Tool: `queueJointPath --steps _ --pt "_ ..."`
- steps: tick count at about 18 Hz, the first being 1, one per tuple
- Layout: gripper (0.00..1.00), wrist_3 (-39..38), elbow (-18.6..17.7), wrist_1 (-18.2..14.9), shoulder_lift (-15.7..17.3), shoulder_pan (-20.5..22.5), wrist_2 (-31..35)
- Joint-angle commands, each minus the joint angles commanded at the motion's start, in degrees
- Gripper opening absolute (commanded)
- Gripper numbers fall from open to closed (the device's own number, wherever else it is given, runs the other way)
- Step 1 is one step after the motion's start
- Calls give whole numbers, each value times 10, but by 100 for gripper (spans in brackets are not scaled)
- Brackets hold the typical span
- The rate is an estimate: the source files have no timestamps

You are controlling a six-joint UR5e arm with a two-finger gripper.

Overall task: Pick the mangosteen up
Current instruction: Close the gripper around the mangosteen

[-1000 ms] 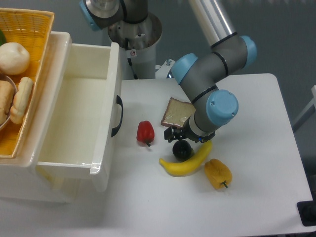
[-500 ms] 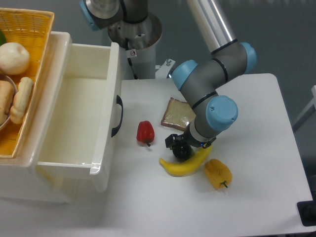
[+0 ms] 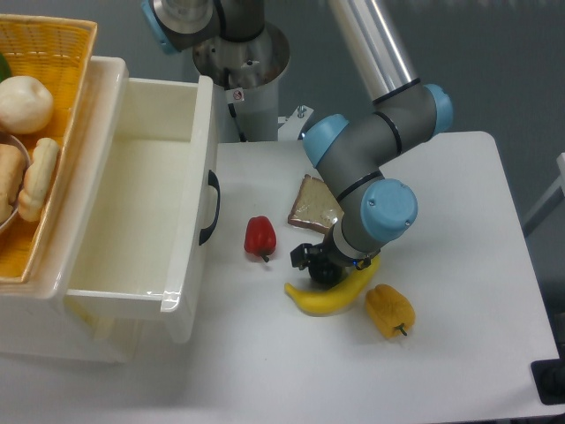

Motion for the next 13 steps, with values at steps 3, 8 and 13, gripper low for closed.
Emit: queueJointPath --steps 3,8,13 --pt "99 1 2 3 -5 -3 2" --pt "96 2 0 11 -8 -9 21" --pt "66 4 0 10 -4 -9 21"
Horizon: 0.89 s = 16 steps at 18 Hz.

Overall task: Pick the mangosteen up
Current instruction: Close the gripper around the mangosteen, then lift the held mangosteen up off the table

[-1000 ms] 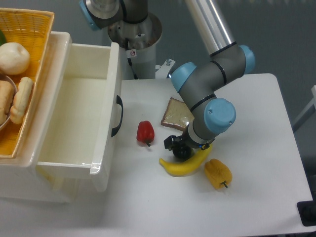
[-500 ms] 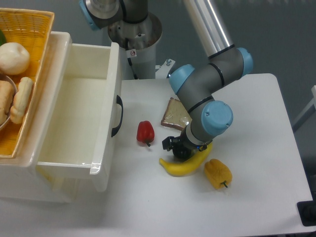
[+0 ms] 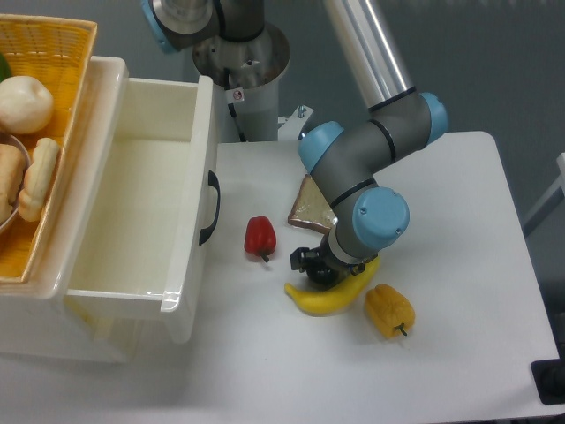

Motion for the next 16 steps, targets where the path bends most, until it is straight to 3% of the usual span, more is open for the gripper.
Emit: queueJointPath --steps 4,6,12,16 --pt "32 0 4 0 4 0 0" --pt "22 -2 6 -1 4 0 0" --pt "20 17 14 -1 22 0 1" --pt "20 96 25 -7 61 1 -4"
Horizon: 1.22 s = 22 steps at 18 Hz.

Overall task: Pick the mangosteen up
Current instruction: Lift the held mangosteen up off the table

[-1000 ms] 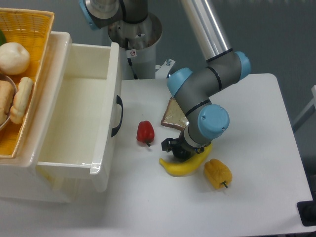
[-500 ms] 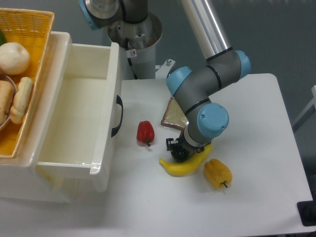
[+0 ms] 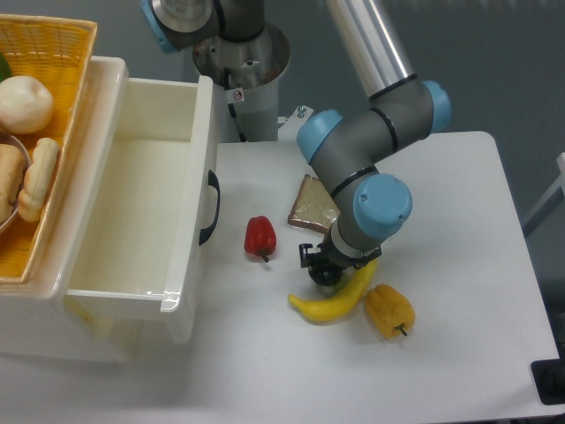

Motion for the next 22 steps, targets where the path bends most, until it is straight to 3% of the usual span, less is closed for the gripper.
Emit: queueJointPath --steps 6,10,22 --pt "19 157 -1 -8 44 12 3" --pt "18 262 -2 -54 66 39 4" --pt "18 320 -6 -76 99 74 5"
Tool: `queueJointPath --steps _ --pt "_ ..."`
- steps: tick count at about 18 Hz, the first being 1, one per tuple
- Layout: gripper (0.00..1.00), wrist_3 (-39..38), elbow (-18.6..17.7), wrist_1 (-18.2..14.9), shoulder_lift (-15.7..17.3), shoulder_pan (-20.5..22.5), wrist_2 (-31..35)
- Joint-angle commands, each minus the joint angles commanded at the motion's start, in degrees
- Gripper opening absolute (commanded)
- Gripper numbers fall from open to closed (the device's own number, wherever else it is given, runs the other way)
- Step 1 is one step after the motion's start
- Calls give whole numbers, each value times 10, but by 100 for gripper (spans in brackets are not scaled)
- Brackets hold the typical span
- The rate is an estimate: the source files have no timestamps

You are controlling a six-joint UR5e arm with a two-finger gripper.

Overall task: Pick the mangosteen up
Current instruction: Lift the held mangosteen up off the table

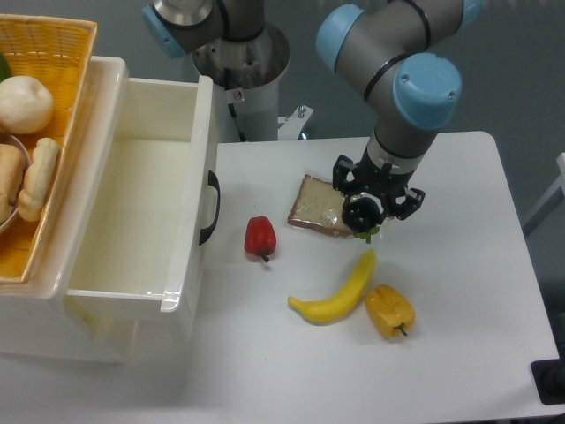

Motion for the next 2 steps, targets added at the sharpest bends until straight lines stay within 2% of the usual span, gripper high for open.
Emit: queueJointPath --steps 2 --pt "18 1 0 0 1 1 0"
